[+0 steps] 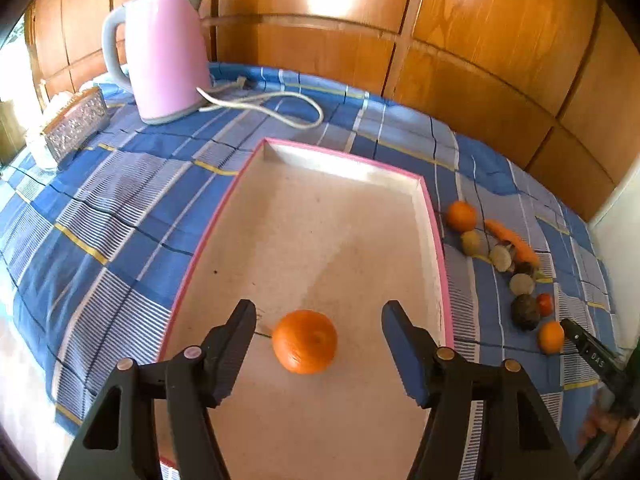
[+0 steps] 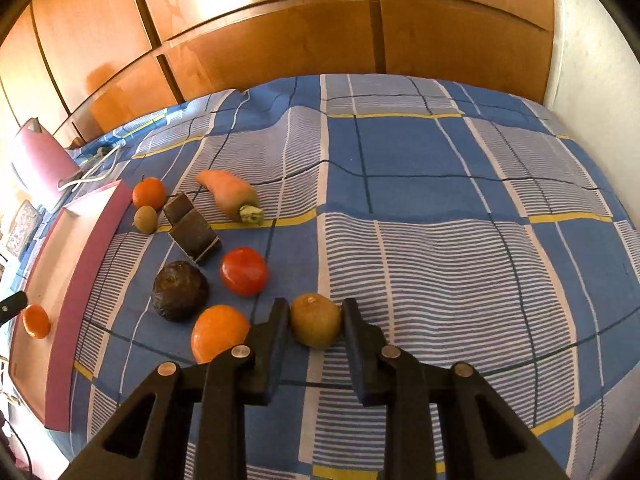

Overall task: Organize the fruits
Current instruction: 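Place the orange in the tray with the left tool while the right tool grasps the kiwi, then carry the kiwi over the tray and open the right tool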

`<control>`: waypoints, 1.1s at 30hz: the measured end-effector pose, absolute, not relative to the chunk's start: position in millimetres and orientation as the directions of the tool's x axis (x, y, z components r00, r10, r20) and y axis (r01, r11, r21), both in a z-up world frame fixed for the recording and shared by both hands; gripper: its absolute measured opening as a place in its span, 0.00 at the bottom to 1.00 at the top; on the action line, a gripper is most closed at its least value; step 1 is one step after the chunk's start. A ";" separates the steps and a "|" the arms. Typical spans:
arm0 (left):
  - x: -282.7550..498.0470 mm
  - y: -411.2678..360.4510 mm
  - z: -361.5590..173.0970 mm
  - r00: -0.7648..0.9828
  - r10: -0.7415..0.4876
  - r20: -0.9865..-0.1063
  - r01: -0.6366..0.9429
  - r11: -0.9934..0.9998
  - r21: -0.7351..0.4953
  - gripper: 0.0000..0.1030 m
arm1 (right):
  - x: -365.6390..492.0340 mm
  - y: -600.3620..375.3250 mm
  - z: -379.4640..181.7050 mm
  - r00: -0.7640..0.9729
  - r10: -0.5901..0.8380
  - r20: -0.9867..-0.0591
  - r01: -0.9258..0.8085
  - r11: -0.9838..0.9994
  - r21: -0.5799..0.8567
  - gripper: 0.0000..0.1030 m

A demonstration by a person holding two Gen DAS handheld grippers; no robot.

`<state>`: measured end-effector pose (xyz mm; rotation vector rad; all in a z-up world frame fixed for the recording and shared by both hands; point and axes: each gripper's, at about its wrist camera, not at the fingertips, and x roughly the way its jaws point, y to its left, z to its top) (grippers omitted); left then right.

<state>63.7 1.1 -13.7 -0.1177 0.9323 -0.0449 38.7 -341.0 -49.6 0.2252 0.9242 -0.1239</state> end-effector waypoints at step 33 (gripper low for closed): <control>33.9 53.2 -0.5 0.621 -0.056 -0.782 -0.111 0.981 -0.159 0.65 | 67.8 -120.1 0.9 0.513 0.412 -0.753 -0.349 0.902 0.255 0.26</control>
